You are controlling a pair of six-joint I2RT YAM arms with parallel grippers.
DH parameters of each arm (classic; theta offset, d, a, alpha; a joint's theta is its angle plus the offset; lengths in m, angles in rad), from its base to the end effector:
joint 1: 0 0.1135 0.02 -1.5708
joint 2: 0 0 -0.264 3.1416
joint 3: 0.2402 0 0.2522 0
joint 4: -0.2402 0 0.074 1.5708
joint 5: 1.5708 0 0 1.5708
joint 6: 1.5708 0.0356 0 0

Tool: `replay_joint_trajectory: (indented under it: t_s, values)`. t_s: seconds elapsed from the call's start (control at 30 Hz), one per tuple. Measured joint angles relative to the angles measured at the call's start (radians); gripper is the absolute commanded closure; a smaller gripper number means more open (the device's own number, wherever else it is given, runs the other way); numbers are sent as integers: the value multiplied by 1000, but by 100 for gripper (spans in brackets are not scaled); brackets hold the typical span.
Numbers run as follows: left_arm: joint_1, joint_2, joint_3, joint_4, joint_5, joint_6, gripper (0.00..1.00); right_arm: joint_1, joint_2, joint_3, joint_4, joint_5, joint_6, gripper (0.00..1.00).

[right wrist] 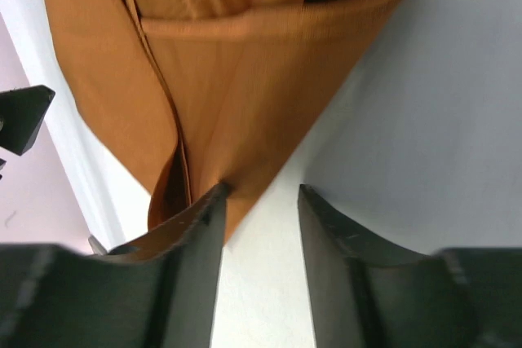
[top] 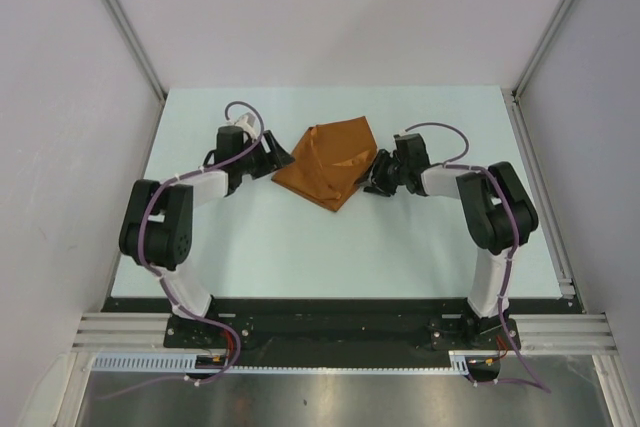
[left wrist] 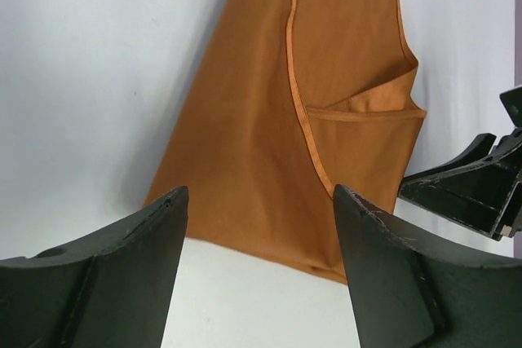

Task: Fold the napkin, place the utensils inside, and roll it up
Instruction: Fold the napkin

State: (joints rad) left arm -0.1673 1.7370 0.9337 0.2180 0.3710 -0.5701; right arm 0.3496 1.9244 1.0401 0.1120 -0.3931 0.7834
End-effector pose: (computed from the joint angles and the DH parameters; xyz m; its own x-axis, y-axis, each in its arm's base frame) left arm 0.3590 -0.0737 0.1800 -0.7032 -0.3914 -0.5936 0.0875 0.7809 -0.6185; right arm 0.3614 0.1463 0.1351 -0.8697 0.3768 -0.3189 0.0558 0.7170 0.6949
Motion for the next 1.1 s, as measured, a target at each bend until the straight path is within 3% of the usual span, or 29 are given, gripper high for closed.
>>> replay_joint_trajectory:
  t_s: [0.13,0.27,0.53,0.67,0.8,0.9,1.1]
  values:
    - [10,56,54,4,10,-17,24,-12,43,42,14,3,3,67]
    - [25,74,90,5,7,-16,24,-23,75,65,21,-1,3,85]
    - [43,117,97,9,15,-19,29,-50,167,176,13,-50,-22,90]
    - [43,128,76,35,35,-43,34,-65,206,237,-6,-64,-52,86]
    - [42,137,39,78,66,-79,39,-78,221,270,-18,-84,-76,68]
    - [34,148,22,74,69,-87,40,-83,222,274,-15,-103,-89,61]
    - [4,142,3,57,7,-87,39,-86,202,256,-9,-113,-108,57]
